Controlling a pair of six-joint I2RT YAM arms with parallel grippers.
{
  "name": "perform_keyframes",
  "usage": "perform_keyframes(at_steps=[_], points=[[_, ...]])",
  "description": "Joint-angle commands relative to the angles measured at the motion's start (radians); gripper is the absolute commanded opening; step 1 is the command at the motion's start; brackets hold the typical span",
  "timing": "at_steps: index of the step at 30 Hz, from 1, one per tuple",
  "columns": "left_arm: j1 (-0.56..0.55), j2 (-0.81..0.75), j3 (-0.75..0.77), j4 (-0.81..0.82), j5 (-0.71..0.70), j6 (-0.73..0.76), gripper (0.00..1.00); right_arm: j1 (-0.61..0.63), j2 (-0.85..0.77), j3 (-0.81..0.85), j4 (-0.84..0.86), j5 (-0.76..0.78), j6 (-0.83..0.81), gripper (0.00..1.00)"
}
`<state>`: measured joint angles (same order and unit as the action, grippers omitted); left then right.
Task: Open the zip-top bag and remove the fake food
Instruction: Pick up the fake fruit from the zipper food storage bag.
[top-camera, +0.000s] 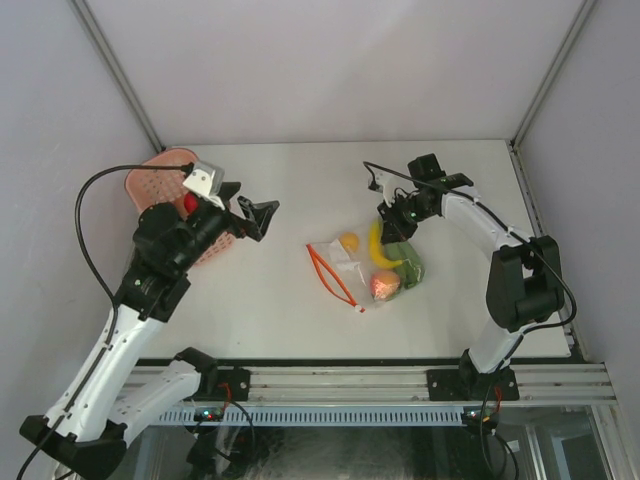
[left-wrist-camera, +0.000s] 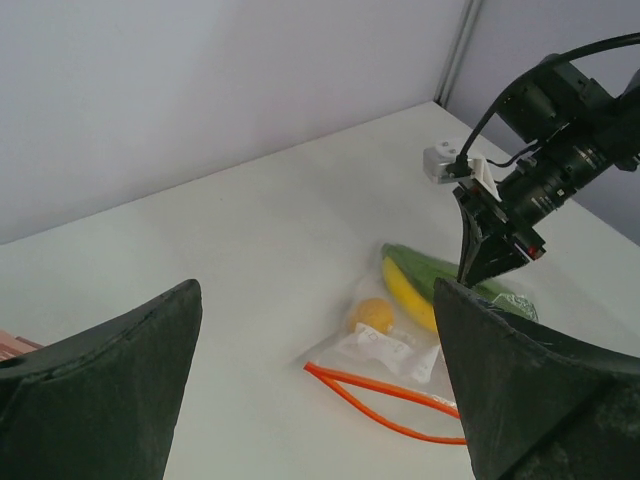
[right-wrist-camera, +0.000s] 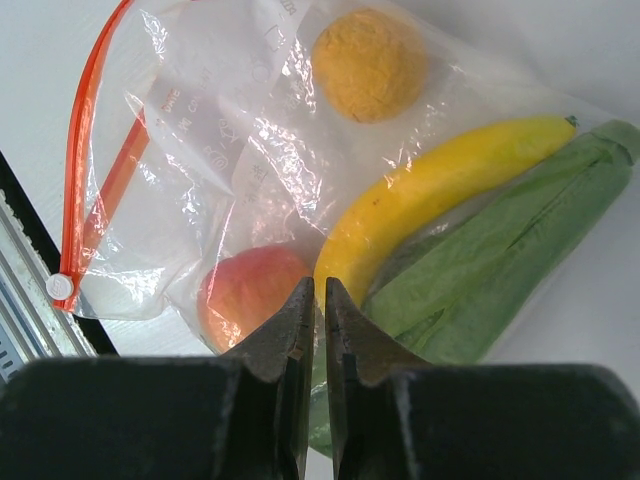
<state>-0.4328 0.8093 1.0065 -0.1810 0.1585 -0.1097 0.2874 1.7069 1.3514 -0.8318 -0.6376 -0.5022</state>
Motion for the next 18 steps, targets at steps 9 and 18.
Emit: perform_keyframes(at_steps=[9, 18], points=[[-0.009, -0.124, -0.198, 0.288, 0.007, 0.018, 1.0, -0.014, -0.075, 0.033, 0.006, -0.044, -0.017, 0.08], [-0.009, -0.031, -0.208, 0.337, 0.151, -0.055, 1.0, -0.017, -0.088, 0.032, 0.006, -0.052, -0.019, 0.08]])
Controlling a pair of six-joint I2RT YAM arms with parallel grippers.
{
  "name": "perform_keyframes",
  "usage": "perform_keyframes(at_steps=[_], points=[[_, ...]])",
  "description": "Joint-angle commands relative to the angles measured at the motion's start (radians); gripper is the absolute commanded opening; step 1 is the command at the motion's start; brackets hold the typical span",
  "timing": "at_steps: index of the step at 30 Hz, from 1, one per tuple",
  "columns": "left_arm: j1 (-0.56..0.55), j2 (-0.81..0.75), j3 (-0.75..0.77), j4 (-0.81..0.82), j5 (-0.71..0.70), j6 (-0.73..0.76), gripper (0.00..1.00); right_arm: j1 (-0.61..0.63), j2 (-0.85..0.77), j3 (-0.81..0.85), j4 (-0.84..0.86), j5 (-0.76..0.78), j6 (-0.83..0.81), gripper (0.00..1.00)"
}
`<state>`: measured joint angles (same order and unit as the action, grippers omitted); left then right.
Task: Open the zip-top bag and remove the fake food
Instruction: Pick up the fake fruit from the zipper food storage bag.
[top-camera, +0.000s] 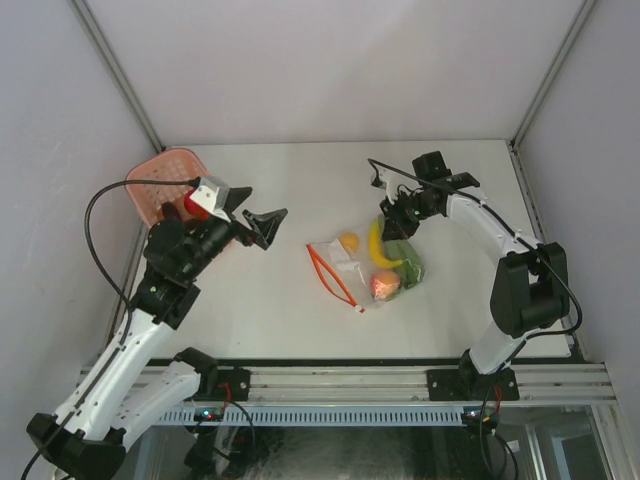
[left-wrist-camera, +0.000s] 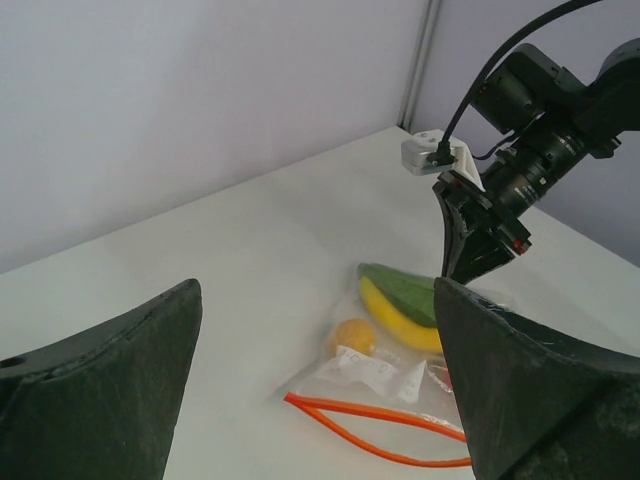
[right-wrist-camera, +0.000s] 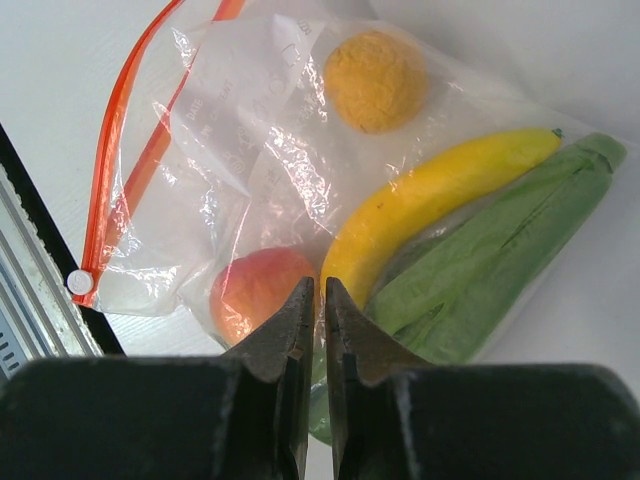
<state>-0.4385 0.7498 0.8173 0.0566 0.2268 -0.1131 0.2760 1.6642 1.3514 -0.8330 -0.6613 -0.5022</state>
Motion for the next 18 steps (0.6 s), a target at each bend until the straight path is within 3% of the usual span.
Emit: perform_keyframes(at_steps=[1, 13, 18], points=[[-0.003, 0.035, -0.032, 0.12, 0.095, -0.066, 1.0, -0.006, -0.047, 0.03, 0.009, -0.031, -0.02, 0.08], [-0.04, 0.095, -0.127, 0.222, 0.124, -0.138, 1.0, -0.006, -0.06, 0.026, 0.0, -0.068, -0.043, 0.08], [-0.117, 0.109, -0.157, 0.243, 0.098, -0.119, 0.99, -0.009, -0.07, 0.026, -0.014, -0.095, -0.065, 0.08]])
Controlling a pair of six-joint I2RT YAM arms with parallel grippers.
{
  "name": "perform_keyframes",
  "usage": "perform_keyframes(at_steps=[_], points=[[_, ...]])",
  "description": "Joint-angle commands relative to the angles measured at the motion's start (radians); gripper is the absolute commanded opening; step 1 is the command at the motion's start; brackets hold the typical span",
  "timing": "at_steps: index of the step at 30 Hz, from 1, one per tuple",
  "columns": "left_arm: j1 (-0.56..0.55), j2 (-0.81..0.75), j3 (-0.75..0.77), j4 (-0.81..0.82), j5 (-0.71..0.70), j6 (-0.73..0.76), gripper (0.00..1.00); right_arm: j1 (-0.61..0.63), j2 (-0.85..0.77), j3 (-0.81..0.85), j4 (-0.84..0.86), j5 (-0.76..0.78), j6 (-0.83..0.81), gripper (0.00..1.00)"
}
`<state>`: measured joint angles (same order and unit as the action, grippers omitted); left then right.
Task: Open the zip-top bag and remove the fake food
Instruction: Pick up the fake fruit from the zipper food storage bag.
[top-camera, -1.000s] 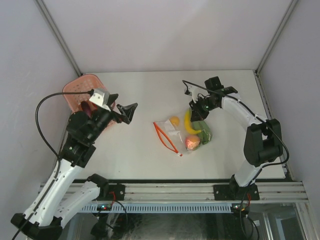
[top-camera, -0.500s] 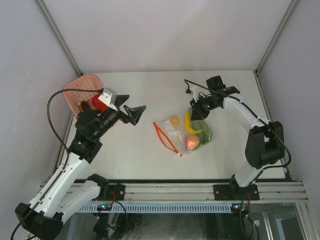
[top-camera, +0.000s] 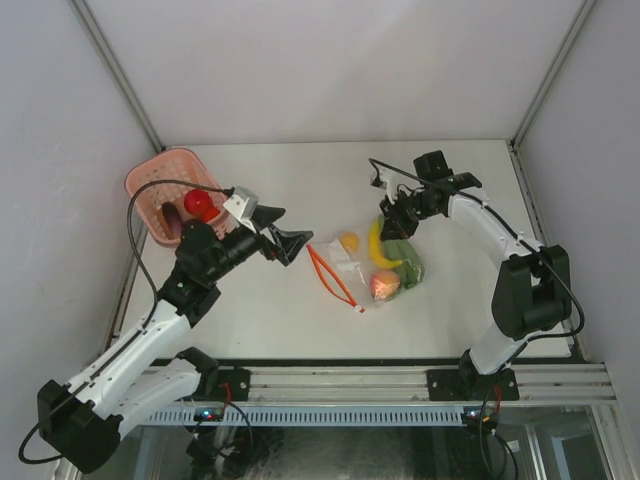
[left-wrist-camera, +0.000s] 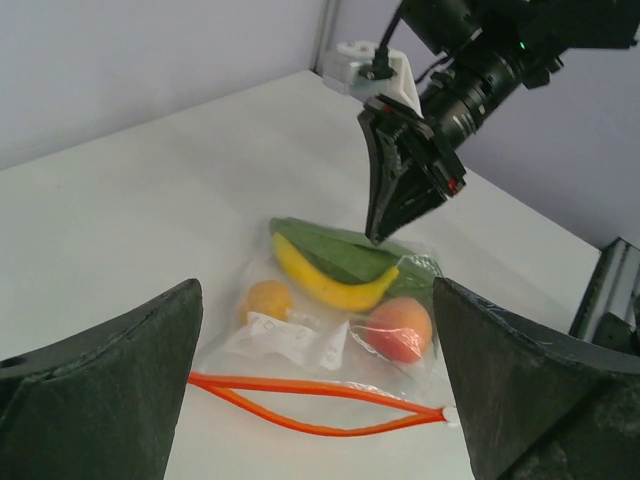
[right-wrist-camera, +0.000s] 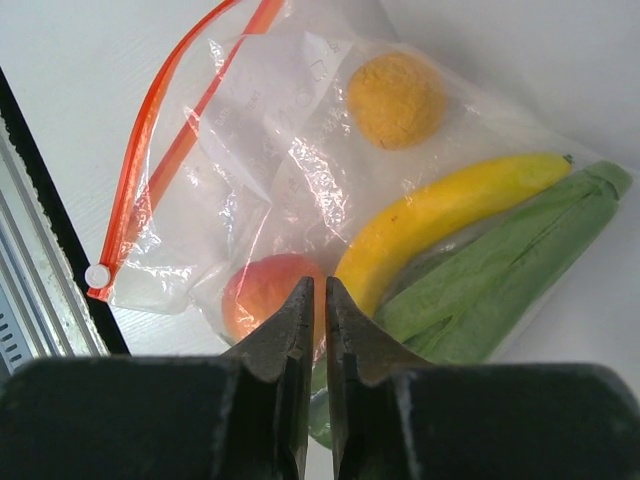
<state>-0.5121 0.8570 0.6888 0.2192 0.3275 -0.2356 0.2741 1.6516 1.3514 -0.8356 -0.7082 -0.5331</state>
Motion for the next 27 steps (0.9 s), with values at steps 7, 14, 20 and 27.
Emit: perform_keyframes(at_steps=[7, 14, 20, 27], points=[[-0.12, 0.03, -0.102, 0.132, -0.051, 0.04, 0.94, -0.019, -0.07, 0.019, -0.021, -0.089, -0.067, 0.08], [-0.169, 0.038, -0.211, 0.174, -0.138, 0.071, 0.88, -0.021, -0.089, 0.004, -0.031, -0.139, -0.11, 0.08], [-0.169, 0.026, -0.316, 0.254, -0.19, 0.025, 0.86, -0.021, -0.127, -0.023, -0.016, -0.174, -0.146, 0.08], [-0.169, 0.081, -0.39, 0.375, -0.221, -0.065, 0.73, -0.021, -0.133, -0.061, 0.057, -0.155, -0.114, 0.08]])
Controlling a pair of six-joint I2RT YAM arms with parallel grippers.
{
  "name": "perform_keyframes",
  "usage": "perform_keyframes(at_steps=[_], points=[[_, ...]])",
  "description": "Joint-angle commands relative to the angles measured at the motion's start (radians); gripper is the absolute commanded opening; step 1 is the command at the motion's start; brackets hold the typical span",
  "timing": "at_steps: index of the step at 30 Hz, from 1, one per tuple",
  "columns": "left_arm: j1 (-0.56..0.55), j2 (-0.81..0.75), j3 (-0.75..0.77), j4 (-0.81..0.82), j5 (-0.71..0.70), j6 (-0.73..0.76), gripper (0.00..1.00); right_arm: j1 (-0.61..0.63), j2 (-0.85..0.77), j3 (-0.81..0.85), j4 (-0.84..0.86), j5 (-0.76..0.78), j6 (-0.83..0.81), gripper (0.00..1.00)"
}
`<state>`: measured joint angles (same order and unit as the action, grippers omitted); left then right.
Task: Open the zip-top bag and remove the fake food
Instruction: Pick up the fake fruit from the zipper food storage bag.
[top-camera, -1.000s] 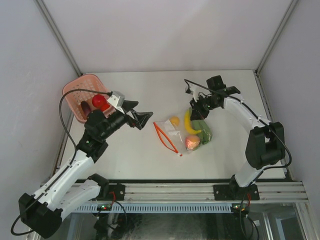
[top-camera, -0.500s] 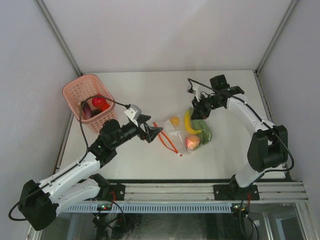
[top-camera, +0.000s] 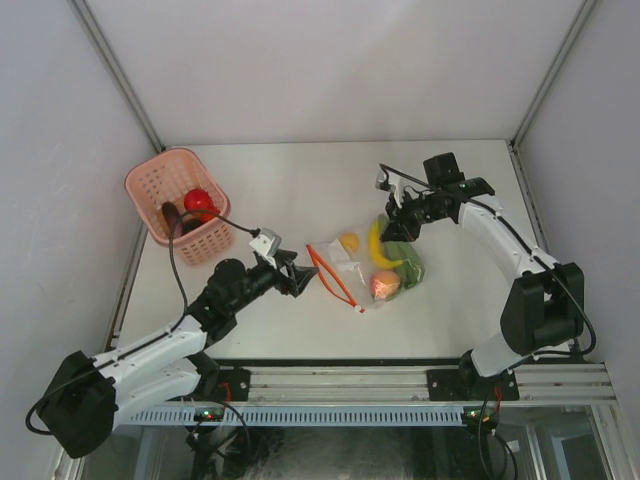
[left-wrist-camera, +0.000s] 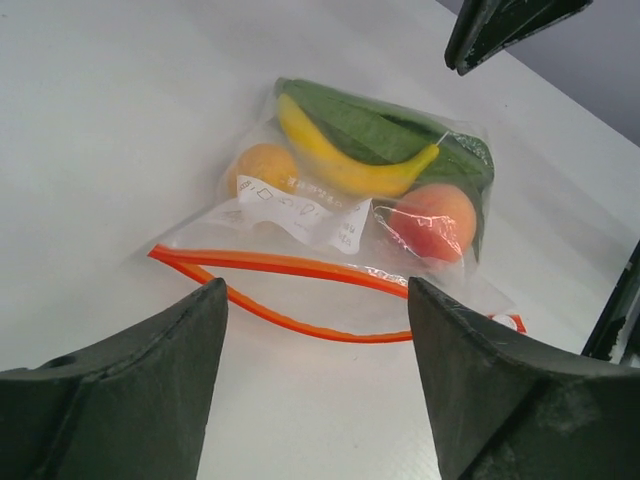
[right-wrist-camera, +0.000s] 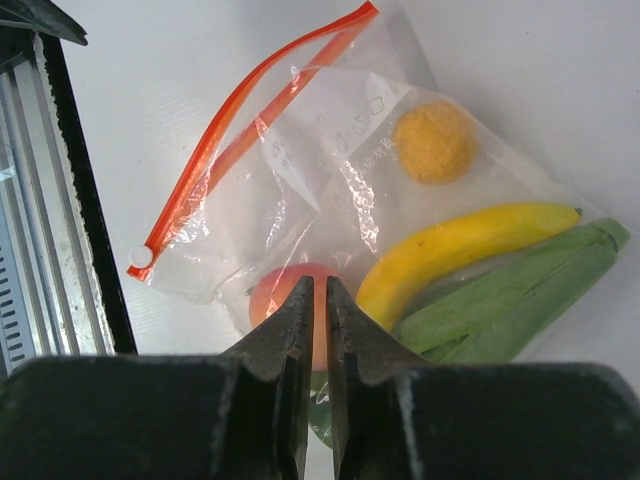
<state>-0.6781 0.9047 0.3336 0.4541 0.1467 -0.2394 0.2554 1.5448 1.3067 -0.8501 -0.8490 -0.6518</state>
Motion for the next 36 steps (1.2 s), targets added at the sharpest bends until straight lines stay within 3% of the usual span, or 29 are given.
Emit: perform_keyframes(at_steps=[1, 9, 24, 36], points=[[-0.003, 0.051, -0.037, 0.146, -0.048, -0.075, 0.7, -0.002, -0.02, -0.017, 0.077, -0.008, 0.012, 0.08], [-0.003, 0.22, -0.042, 0.219, -0.057, -0.166, 0.45, -0.001, 0.026, -0.017, 0.129, 0.026, 0.096, 0.09], [-0.003, 0.558, -0.048, 0.541, -0.033, -0.271, 0.4, 0.117, 0.142, 0.002, 0.332, 0.246, 0.365, 0.07], [-0.006, 0.721, -0.054, 0.782, -0.076, -0.312, 0.33, 0.183, 0.359, 0.215, 0.327, 0.384, 0.453, 0.0]])
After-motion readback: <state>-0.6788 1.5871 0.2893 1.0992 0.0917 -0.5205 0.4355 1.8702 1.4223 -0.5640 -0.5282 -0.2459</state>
